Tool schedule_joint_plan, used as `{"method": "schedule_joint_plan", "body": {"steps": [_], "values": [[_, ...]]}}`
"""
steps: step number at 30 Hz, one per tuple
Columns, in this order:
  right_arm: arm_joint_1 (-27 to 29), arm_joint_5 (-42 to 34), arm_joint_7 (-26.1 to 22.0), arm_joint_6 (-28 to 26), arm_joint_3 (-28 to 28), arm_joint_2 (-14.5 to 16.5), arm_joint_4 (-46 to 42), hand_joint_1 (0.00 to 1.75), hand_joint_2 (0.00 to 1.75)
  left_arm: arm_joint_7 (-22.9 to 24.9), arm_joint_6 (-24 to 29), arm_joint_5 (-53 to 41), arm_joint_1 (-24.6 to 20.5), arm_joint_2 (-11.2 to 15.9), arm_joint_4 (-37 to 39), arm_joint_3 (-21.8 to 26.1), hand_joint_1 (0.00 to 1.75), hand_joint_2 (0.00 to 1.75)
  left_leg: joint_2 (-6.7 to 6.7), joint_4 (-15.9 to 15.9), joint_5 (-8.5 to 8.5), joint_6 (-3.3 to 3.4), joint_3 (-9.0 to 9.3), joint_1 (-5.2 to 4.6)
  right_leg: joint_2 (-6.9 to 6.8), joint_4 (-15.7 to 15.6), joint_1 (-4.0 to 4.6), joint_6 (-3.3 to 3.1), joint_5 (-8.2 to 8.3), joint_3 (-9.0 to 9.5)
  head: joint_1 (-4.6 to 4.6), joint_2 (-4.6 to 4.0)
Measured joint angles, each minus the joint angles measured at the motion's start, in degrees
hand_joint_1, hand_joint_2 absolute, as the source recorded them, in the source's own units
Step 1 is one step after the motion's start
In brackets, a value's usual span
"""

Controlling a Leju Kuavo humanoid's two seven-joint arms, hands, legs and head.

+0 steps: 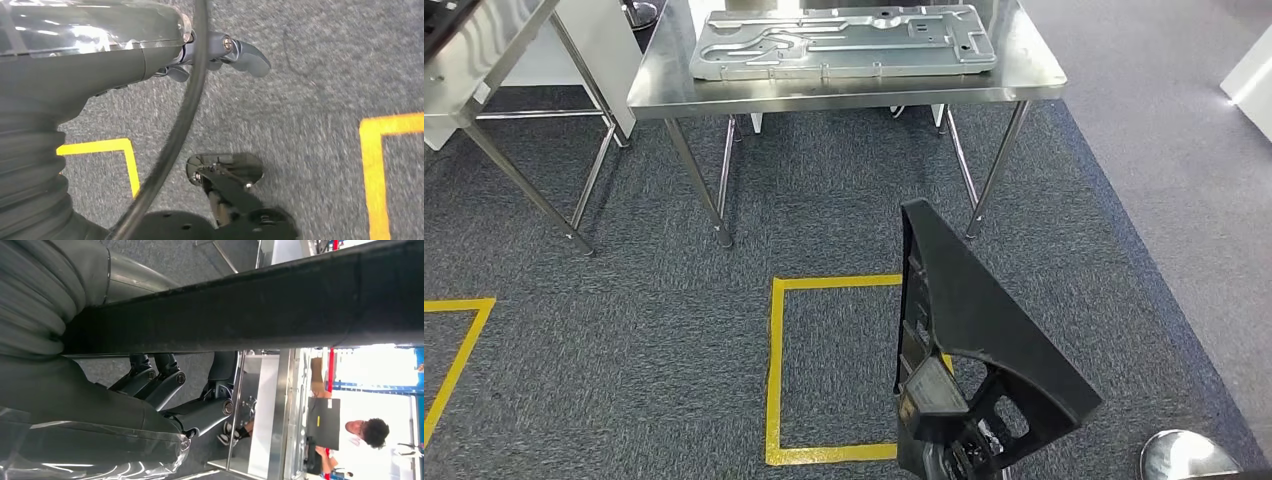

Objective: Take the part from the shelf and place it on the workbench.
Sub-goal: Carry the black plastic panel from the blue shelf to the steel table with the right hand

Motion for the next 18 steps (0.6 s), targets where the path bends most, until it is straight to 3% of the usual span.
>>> {"method": "schedule_joint_plan", "body": {"steps": [2, 3, 4, 6, 8, 10, 12, 14, 17, 18], "values": [[0.0, 0.0, 0.1, -0.2, 0.1, 0.0, 0.1, 1.75, 1.75, 0.0, 0.0, 0.0, 0.1, 0.0, 0.0, 0.0, 0.00, 1.75, 0.00, 5.2, -2.82, -0.14, -4.25, 0.00, 0.15, 0.0, 0.29, -0.28, -0.95, 0.96, -0.01, 0.00], [0.0, 0.0, 0.1, -0.4, 0.1, 0.0, 0.2, 1.75, 1.75, 0.1, 0.0, 0.0, 0.3, 0.0, 0.0, 0.0, 0.00, 1.75, 0.00, 5.6, -3.19, -0.08, -5.46, -0.01, 0.28, 0.0, 0.44, -0.32, -1.47, 1.58, -0.01, 0.00], [0.0, 0.0, 0.3, -0.6, 0.2, 0.0, 0.2, 1.75, 1.75, 0.1, 0.0, 0.0, 0.3, 0.0, 0.0, 0.0, 0.00, 1.75, 0.00, 4.3, -2.16, 0.09, -5.85, -0.05, 0.39, 0.0, 0.59, -0.32, -2.03, 2.36, -0.01, 0.00], [0.0, 0.1, 0.9, -1.3, 0.3, -0.1, 0.3, 1.75, 1.75, 0.2, 0.0, -0.1, 0.5, 0.1, 0.0, 0.0, 0.00, 1.75, -0.01, -1.7, 3.17, 0.86, -5.05, -0.32, 0.46, 0.0, 0.76, -0.18, -3.25, 3.95, 0.01, 0.00], [-0.1, 0.2, 1.8, -2.3, 0.4, -0.4, 0.6, 1.75, 1.75, 0.3, 0.0, -0.1, 0.5, 0.1, 0.0, 0.0, 0.00, 1.75, -0.02, -6.0, 6.76, 1.55, -4.53, -0.86, 0.52, 0.0, 0.76, 0.30, -4.20, 4.76, 0.00, 0.00], [-0.1, 0.4, 2.9, -3.9, 0.4, -0.8, 0.9, 1.75, 1.75, 0.5, 0.0, -0.1, 0.6, 0.2, 0.0, 0.0, 0.00, 1.75, -0.07, -7.2, 6.89, 2.01, -4.49, -1.22, 0.60, 0.1, 0.68, 1.09, -4.42, 5.21, -0.03, 0.00], [-0.3, 1.0, 4.3, -6.2, 0.3, -1.0, 1.2, 1.75, 1.75, 0.7, -0.1, -0.1, 0.7, 0.2, 0.0, 0.0, 0.00, 1.75, -0.17, -8.2, 7.01, 2.57, -3.07, -0.99, 0.55, 1.1, 0.62, 1.77, -4.41, 5.54, -0.04, 0.00], [-0.9, 1.8, 5.8, -8.1, 0.2, -1.0, 1.4, 1.75, 1.75, 0.8, -0.4, -0.3, 0.6, 0.2, 0.0, 0.0, 0.00, 1.75, -0.22, -9.2, 6.80, 3.02, -1.38, -0.66, 0.46, 4.9, 0.40, 2.44, -5.50, 3.76, -0.04, 0.00], [-1.8, 4.1, 7.8, -10.2, 0.1, -1.0, 1.4, 1.75, 1.75, 0.9, -0.9, -0.6, 0.6, 0.4, 0.0, 0.0, 0.00, 1.75, -0.22, -9.5, 5.75, 3.10, -0.17, -0.56, 0.33, 13.6, -0.37, 3.60, -8.90, -2.91, -0.03, 0.00], [-2.0, 5.1, 8.4, -10.8, 0.1, -1.0, 1.3, 1.75, 1.75, 0.9, -1.0, -0.7, 0.6, 0.4, 0.0, 0.0, 0.00, 1.75, -0.26, -9.5, 5.26, 2.96, 0.36, -0.48, 0.29, 14.6, -0.63, 3.94, -8.81, -4.48, -0.02, 0.00]]}}
